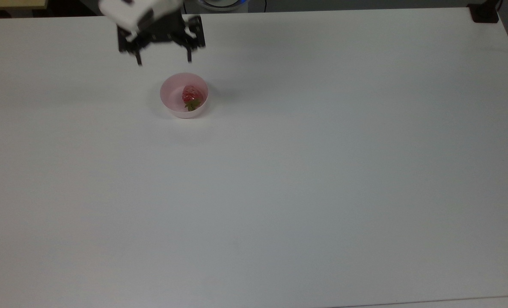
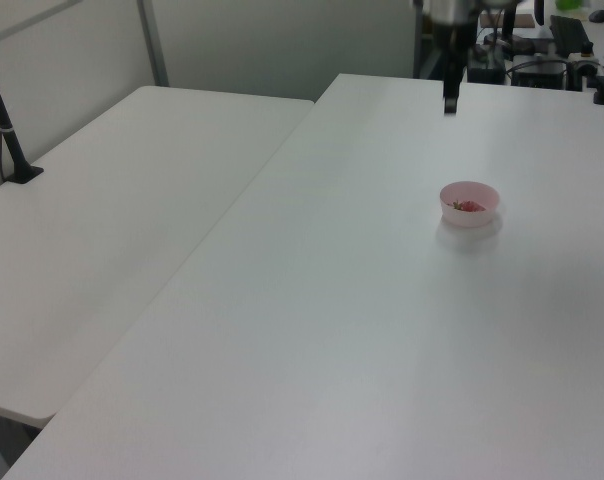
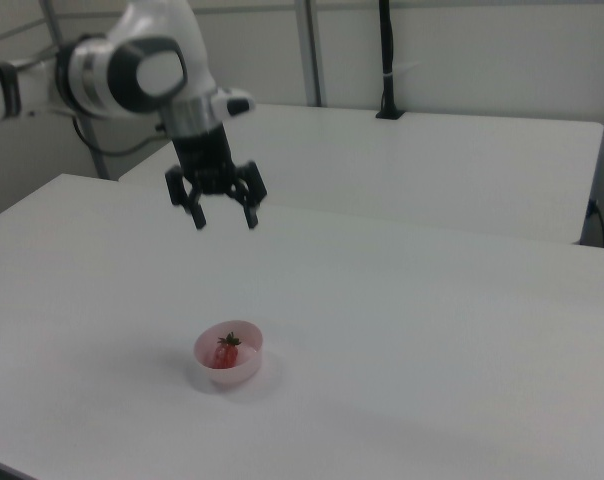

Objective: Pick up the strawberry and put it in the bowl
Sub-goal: 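Lower the strawberry into the bowl, open the gripper and raise it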

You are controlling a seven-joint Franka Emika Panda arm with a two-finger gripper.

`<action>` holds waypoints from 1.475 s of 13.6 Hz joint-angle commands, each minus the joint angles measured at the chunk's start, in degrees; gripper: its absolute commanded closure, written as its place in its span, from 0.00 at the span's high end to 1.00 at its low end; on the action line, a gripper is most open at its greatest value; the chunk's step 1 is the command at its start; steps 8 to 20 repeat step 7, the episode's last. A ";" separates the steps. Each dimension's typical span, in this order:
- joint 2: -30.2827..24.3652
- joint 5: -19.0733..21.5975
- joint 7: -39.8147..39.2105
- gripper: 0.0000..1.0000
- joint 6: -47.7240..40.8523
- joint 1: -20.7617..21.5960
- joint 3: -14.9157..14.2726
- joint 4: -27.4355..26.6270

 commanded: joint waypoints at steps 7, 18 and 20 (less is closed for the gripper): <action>-3.54 7.19 1.27 1.00 -6.72 -2.35 -0.85 2.89; -3.54 7.19 1.27 1.00 -6.72 -2.35 -0.85 2.89; -3.54 7.19 1.27 1.00 -6.72 -2.35 -0.85 2.89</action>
